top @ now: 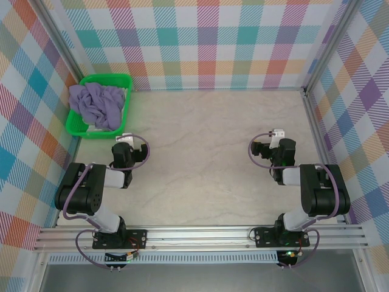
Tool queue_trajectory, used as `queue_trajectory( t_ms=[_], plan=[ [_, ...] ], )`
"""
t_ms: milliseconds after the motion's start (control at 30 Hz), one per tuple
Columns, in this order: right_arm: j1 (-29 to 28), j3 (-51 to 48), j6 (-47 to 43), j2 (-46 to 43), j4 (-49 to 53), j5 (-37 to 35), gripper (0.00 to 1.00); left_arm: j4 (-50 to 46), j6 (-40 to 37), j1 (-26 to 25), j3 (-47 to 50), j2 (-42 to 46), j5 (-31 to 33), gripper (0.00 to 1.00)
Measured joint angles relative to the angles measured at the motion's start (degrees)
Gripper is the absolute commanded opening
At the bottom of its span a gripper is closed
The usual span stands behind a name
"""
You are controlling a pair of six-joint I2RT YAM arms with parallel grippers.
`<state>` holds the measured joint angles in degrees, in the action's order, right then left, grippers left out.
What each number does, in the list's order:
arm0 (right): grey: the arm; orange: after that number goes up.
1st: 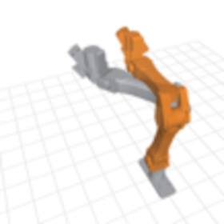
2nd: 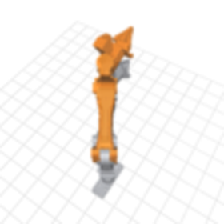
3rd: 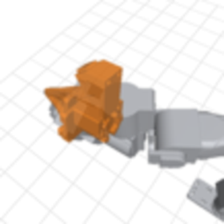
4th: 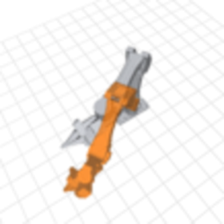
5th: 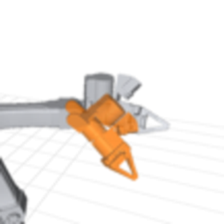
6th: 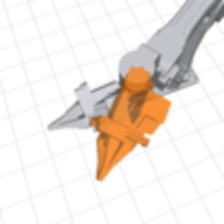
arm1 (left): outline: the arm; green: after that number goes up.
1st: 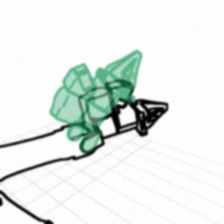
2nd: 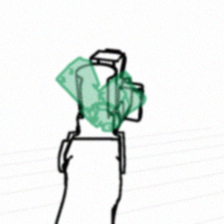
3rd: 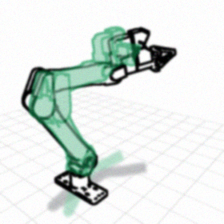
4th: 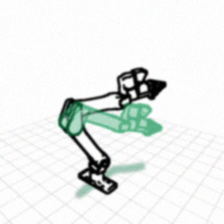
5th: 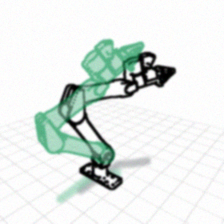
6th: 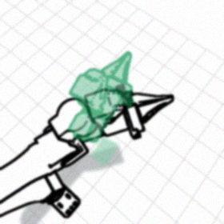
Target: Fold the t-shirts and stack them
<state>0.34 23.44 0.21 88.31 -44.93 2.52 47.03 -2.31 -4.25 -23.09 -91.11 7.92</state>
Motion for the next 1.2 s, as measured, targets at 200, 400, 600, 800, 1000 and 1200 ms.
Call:
queue_trajectory(
  t_ms=[200, 400, 600, 800, 1000, 1200],
  plan=[
    [0.0, 0.0, 0.0, 0.0, 0.0, 0.0, 0.99, 0.0, 0.0, 0.0, 0.0, 0.0, 0.0, 1.0],
    [0.0, 0.0, 0.0, 0.0, 0.0, 0.0, 0.99, 0.0, 0.0, 0.0, 0.0, 0.0, 0.0, 1.0],
    [0.0, 0.0, 0.0, 0.0, 0.0, 0.0, 0.99, 0.0, 0.0, 0.0, 0.0, 0.0, 0.0, 1.0],
    [0.0, 0.0, 0.0, 0.0, 0.0, 0.0, 0.99, 0.0, 0.0, 0.0, 0.0, 0.0, 0.0, 1.0],
    [0.0, 1.0, -0.2, -4.3, 7.2, 1.6, 0.99, -3.0, -0.1, -0.4, 0.0, 3.9, -0.1, 1.0],
    [0.0, 10.6, 2.9, -14.8, 25.2, 1.6, 0.99, -24.2, 4.7, -0.9, -8.2, 20.8, 1.6, 1.0]
  ],
)
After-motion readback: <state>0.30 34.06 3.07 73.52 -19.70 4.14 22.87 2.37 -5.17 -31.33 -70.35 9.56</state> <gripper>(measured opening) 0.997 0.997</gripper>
